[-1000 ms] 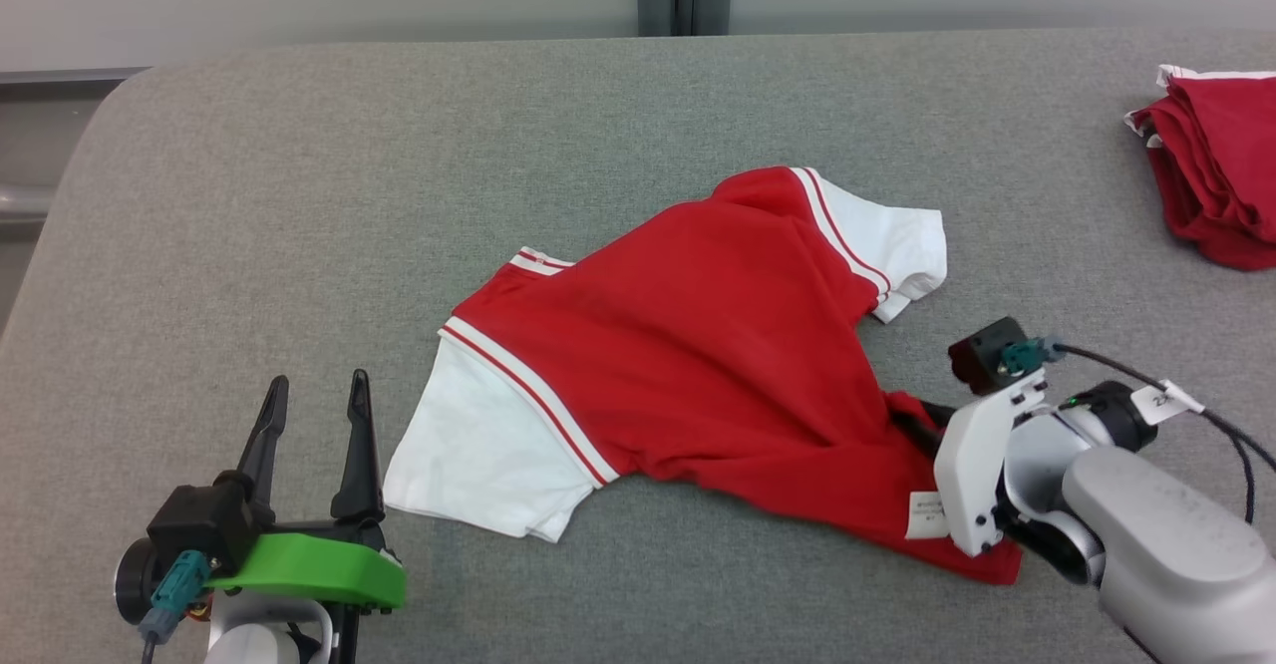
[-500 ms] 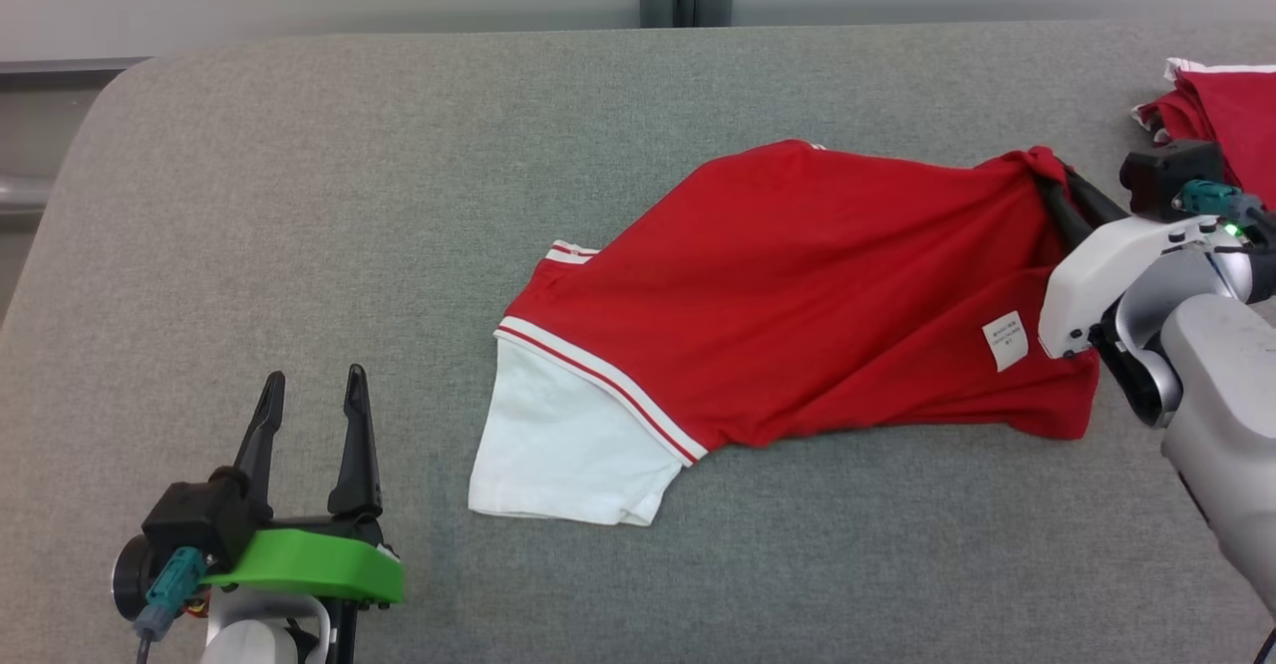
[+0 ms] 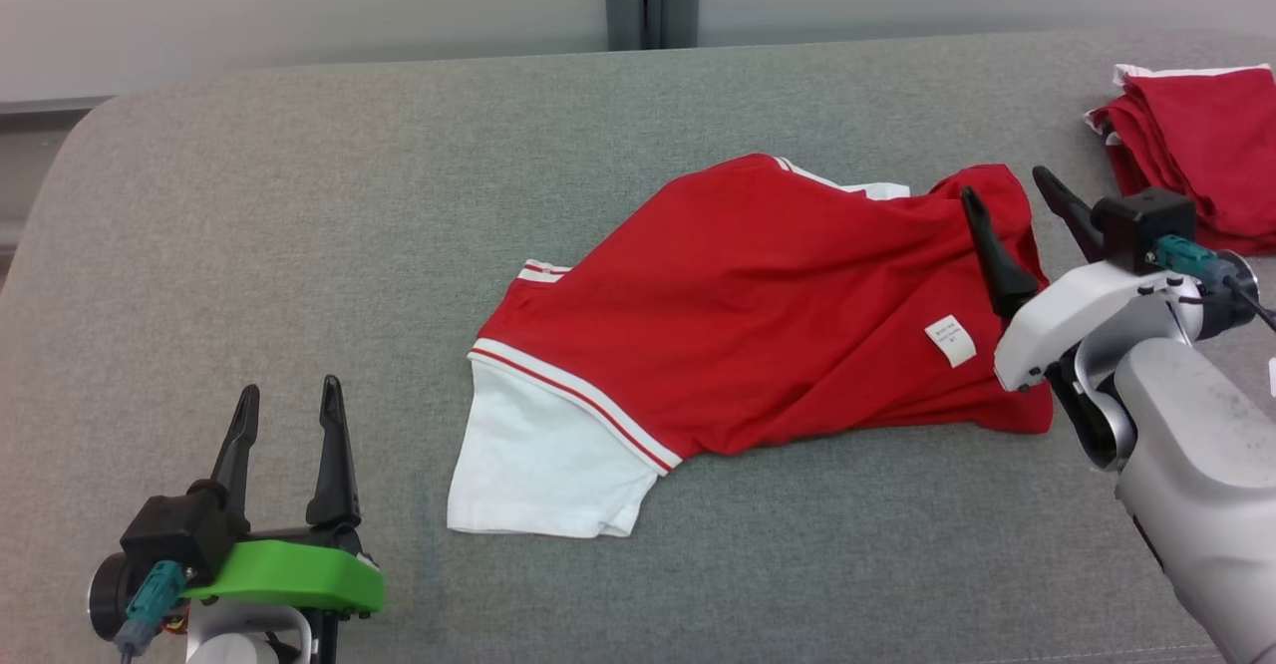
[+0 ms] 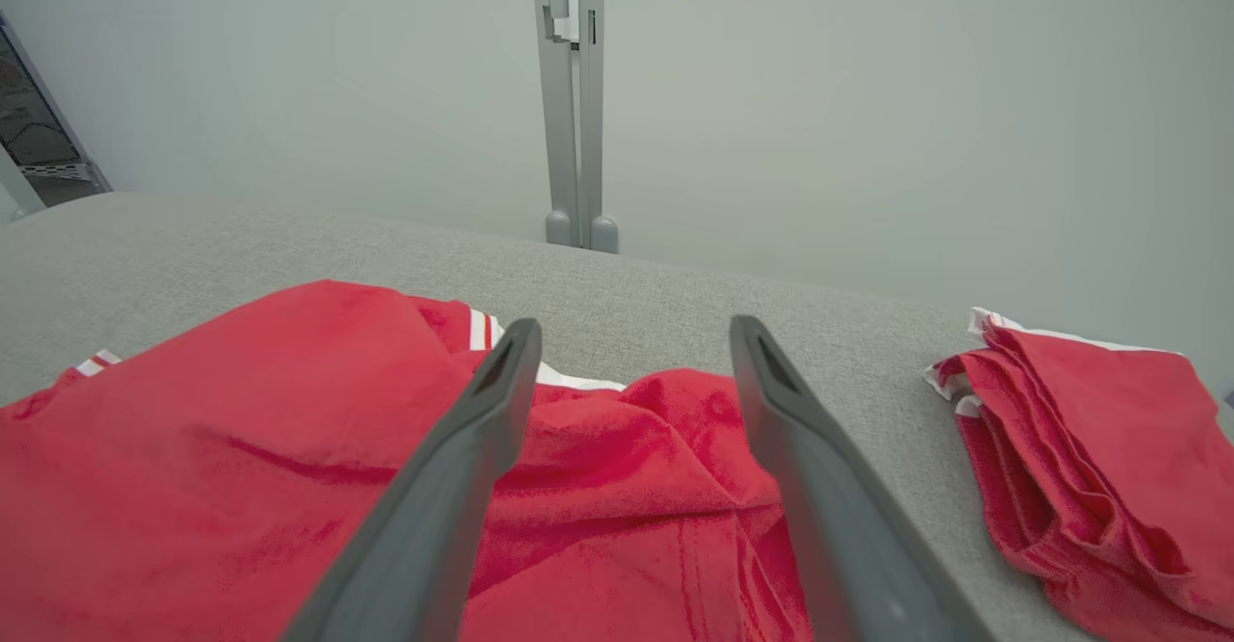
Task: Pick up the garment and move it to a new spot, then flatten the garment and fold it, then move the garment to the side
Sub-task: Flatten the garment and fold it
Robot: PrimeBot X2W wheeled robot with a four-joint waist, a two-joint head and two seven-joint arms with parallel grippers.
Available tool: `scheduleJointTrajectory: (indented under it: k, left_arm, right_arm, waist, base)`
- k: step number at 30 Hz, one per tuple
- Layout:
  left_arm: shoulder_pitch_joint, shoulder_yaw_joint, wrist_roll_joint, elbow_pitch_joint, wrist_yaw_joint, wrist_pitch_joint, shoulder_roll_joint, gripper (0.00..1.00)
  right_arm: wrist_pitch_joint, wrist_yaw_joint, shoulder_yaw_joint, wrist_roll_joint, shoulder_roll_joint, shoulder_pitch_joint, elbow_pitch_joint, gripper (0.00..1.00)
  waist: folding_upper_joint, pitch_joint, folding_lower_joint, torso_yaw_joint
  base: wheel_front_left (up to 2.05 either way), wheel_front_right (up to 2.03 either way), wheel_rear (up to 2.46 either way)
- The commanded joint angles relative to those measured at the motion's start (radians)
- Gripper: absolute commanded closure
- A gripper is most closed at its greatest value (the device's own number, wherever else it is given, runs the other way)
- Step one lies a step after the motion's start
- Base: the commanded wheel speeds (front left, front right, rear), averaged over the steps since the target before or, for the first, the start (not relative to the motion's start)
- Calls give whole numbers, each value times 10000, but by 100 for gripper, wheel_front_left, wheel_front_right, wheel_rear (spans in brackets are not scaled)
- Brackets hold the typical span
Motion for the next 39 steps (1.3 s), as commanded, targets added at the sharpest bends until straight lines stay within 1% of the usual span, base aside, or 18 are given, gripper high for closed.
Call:
scheduleJointTrajectory:
  k: [1, 6, 11, 15, 20, 24, 28, 39]
  left_arm:
    - [145, 104, 102, -60, -35, -2, 19, 0]
    - [347, 325, 207, -173, -35, -1, 34, 0]
    - [457, 360, 258, -206, -35, -2, 63, 0]
    - [528, 371, 268, -176, -35, -1, 108, 0]
    - [631, 390, 213, -149, -35, -1, 187, 0]
    - [732, 413, 196, -113, -35, -1, 209, 0]
    - [823, 375, 198, -88, -35, -1, 202, 0]
    - [834, 313, 194, -19, -35, -2, 252, 0]
  right_arm:
    - [-73, -10, -127, -93, -3, 399, -334, 0]
    - [-95, -10, -1021, -487, 96, 1693, -1989, 0]
    - [-94, -10, -2171, -1060, 449, 3500, -3784, 0]
    - [-95, -8, -2958, -1430, 891, 4824, -4753, 0]
    - [-96, -9, -3561, -1851, 1410, 5970, -5707, 0]
    - [-97, -7, -3774, -2117, 1761, 6510, -6153, 0]
    - [-97, -7, -3866, -2286, 1985, 6795, -6337, 0]
    - [-98, -7, -3823, -2416, 2074, 6809, -6441, 0]
  waist:
    - [-1, -182, 0, -257]
    - [-1, -270, 0, -600]
    - [-1, -338, 0, -783]
    - [-1, -448, 0, -866]
    - [-1, -592, 0, -910]
    - [-1, -739, 0, -903]
    - [-1, -838, 0, -857]
    - [-1, -897, 0, -733]
  base:
    - [0, 0, 0]
    - [0, 0, 0]
    - [0, 0, 0]
    - [0, 0, 0]
    - [0, 0, 0]
    - [0, 0, 0]
    - [0, 0, 0]
    - [0, 0, 0]
